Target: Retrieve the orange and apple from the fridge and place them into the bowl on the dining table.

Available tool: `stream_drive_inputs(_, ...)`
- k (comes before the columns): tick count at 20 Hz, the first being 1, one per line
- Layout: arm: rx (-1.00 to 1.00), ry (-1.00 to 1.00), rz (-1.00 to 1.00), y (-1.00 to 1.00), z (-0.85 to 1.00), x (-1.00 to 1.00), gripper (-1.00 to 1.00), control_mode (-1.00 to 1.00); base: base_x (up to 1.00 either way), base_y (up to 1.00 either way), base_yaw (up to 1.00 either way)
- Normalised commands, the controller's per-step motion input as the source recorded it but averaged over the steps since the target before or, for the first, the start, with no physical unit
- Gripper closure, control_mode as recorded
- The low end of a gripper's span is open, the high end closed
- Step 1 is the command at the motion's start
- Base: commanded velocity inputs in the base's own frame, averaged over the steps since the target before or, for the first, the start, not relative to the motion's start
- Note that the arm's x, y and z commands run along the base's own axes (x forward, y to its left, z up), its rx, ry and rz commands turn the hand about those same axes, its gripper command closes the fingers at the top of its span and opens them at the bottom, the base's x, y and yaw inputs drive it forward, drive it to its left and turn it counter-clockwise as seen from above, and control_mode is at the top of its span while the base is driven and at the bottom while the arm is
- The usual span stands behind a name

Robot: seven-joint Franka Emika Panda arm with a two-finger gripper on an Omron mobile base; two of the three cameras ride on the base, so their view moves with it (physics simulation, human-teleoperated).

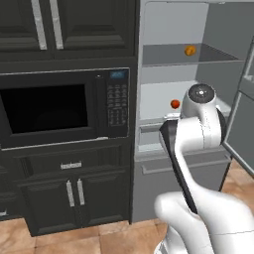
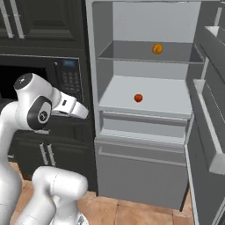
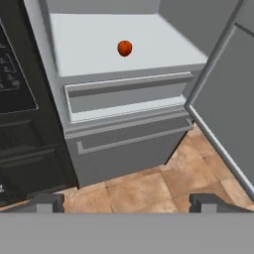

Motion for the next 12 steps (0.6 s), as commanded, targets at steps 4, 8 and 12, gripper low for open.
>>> stream_drive_inputs(4,0.0,0.0,0.0,0.0,0.0,0.0,-1.0,1.0,0.0,-0.99,0.0)
stream_drive_inputs(8,0.0,0.0,0.0,0.0,0.0,0.0,-1.0,1.0,0.02,-0.67,0.0)
stream_drive_inputs(12,0.0,0.0,0.0,0.0,0.0,0.0,-1.0,1.0,0.66,-0.12,0.01)
